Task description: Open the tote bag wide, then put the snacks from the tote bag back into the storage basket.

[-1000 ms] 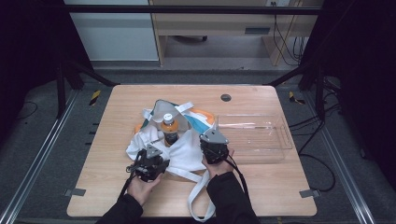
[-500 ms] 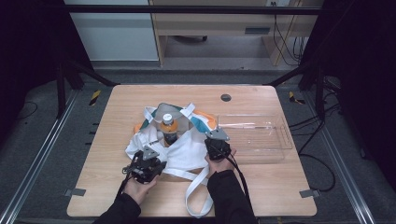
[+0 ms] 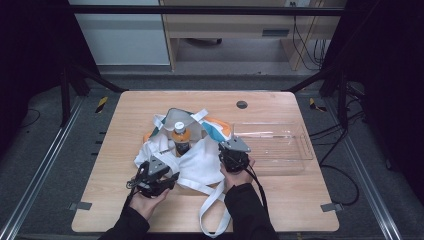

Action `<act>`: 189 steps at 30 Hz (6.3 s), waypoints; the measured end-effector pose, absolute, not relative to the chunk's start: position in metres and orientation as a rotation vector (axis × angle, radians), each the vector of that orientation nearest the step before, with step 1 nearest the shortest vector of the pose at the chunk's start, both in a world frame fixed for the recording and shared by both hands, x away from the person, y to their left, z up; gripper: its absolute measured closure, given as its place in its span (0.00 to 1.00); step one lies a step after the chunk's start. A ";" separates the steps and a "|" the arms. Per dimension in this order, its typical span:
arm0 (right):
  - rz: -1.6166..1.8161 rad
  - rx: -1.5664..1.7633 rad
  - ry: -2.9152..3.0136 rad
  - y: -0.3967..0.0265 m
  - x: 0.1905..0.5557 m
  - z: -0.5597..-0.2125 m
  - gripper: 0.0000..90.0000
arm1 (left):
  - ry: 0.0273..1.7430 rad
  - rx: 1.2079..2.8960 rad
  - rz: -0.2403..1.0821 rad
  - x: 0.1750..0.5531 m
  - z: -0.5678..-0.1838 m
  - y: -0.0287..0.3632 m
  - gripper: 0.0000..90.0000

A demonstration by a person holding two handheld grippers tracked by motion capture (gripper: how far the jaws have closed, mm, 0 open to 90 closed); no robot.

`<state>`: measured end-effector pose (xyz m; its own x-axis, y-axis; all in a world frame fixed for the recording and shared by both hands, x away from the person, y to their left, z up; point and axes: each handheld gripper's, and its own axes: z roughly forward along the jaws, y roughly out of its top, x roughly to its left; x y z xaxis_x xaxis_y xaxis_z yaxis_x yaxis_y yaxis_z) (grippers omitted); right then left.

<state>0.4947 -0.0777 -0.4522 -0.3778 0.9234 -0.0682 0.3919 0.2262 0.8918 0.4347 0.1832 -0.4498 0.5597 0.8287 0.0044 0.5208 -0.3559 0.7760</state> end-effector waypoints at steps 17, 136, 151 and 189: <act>1.316 1.109 1.894 -0.107 0.470 -0.414 0.51 | 0.987 1.923 0.561 0.430 -0.413 0.205 0.27; 1.278 1.114 2.105 -0.213 0.398 -0.454 0.24 | 0.987 1.784 0.686 0.527 -0.397 0.165 0.65; 1.272 1.115 2.111 -0.212 0.398 -0.454 0.24 | 0.972 1.726 0.732 0.514 -0.368 0.172 0.65; 1.263 1.103 2.115 -0.212 0.398 -0.455 0.23 | 0.900 1.680 0.723 0.473 -0.316 0.168 0.65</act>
